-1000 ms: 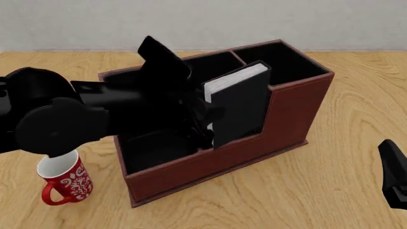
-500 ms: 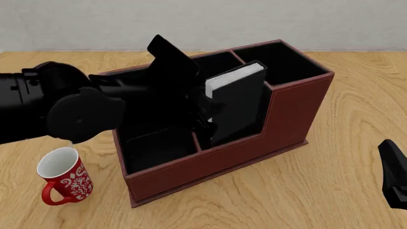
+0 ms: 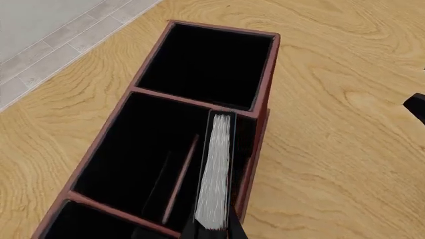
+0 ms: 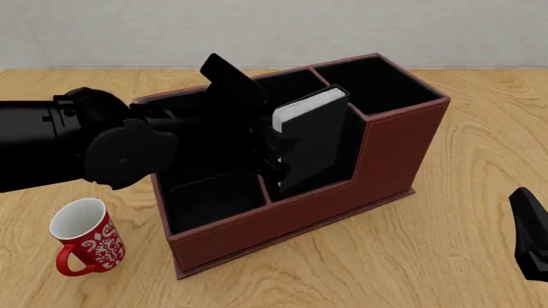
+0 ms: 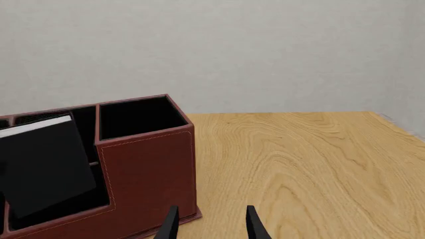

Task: Pick up the book and place it in the back compartment of the caddy.

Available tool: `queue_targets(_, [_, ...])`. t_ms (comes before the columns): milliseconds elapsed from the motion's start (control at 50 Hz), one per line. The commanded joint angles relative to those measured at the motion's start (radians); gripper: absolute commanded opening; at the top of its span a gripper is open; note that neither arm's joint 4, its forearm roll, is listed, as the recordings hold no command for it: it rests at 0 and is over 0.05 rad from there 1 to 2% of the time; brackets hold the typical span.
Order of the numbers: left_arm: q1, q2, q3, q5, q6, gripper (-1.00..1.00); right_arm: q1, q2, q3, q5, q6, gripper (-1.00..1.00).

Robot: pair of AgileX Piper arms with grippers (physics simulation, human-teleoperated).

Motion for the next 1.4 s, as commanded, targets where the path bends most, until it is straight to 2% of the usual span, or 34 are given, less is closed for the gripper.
queue_targets(20, [0.009,0.014,0.003,-0.036,0.011,-1.00,0.000,0.000,0.000,0.000,0.000,1.00])
queue_targets(600, [0.043,0.097,-0.019,-0.075,0.002,-1.00,0.000,0.000,0.000,0.000,0.000,1.00])
queue_targets(880, [0.036,0.121,0.005,-0.111,-0.001,-1.00,0.000,0.000,0.000,0.000,0.000,1.00])
queue_targets(1400, [0.050,0.136,-0.013,-0.096,0.002,-1.00,0.000,0.000,0.000,0.000,0.000,1.00])
